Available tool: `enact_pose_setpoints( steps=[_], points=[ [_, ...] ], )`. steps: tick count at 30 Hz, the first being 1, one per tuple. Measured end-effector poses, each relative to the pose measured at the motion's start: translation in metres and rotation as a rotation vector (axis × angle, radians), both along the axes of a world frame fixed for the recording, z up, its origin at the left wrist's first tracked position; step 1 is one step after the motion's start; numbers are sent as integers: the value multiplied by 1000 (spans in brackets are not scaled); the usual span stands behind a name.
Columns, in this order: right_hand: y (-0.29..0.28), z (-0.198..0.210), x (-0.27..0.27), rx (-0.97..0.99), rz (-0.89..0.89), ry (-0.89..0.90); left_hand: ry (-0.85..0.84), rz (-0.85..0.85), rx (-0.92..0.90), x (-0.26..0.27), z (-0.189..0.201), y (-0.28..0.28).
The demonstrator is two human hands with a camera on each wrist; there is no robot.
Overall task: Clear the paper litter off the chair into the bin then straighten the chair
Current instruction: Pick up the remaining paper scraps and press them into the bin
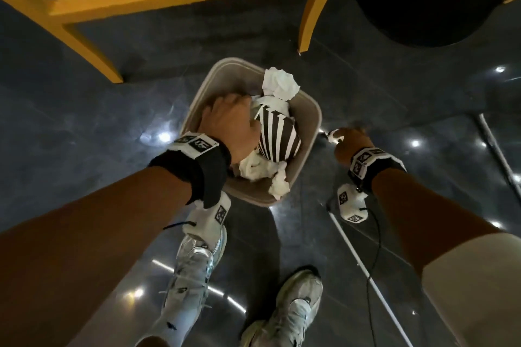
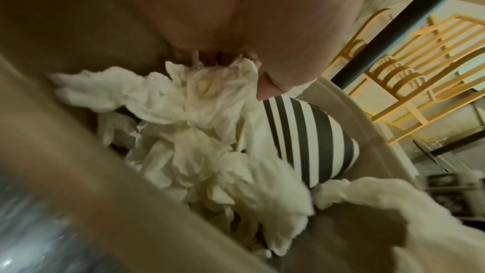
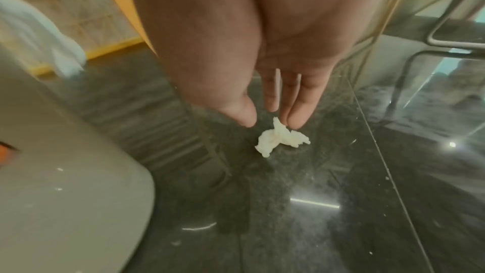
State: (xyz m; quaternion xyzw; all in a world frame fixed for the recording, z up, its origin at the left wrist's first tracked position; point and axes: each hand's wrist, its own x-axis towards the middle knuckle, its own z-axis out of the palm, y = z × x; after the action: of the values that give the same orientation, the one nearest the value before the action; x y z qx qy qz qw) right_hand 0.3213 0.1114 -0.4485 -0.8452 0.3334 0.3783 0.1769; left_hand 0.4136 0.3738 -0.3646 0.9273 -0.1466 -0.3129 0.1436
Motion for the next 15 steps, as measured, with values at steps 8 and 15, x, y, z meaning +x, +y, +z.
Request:
enact_pose_setpoints(
  steps=[8,15],
  points=[
    [-5,-83,11,-40,327,87,39,5,-33,7,-44,5],
    [16,33,11,-58,-233,-535,144,142,29,1,-11,1]
  ],
)
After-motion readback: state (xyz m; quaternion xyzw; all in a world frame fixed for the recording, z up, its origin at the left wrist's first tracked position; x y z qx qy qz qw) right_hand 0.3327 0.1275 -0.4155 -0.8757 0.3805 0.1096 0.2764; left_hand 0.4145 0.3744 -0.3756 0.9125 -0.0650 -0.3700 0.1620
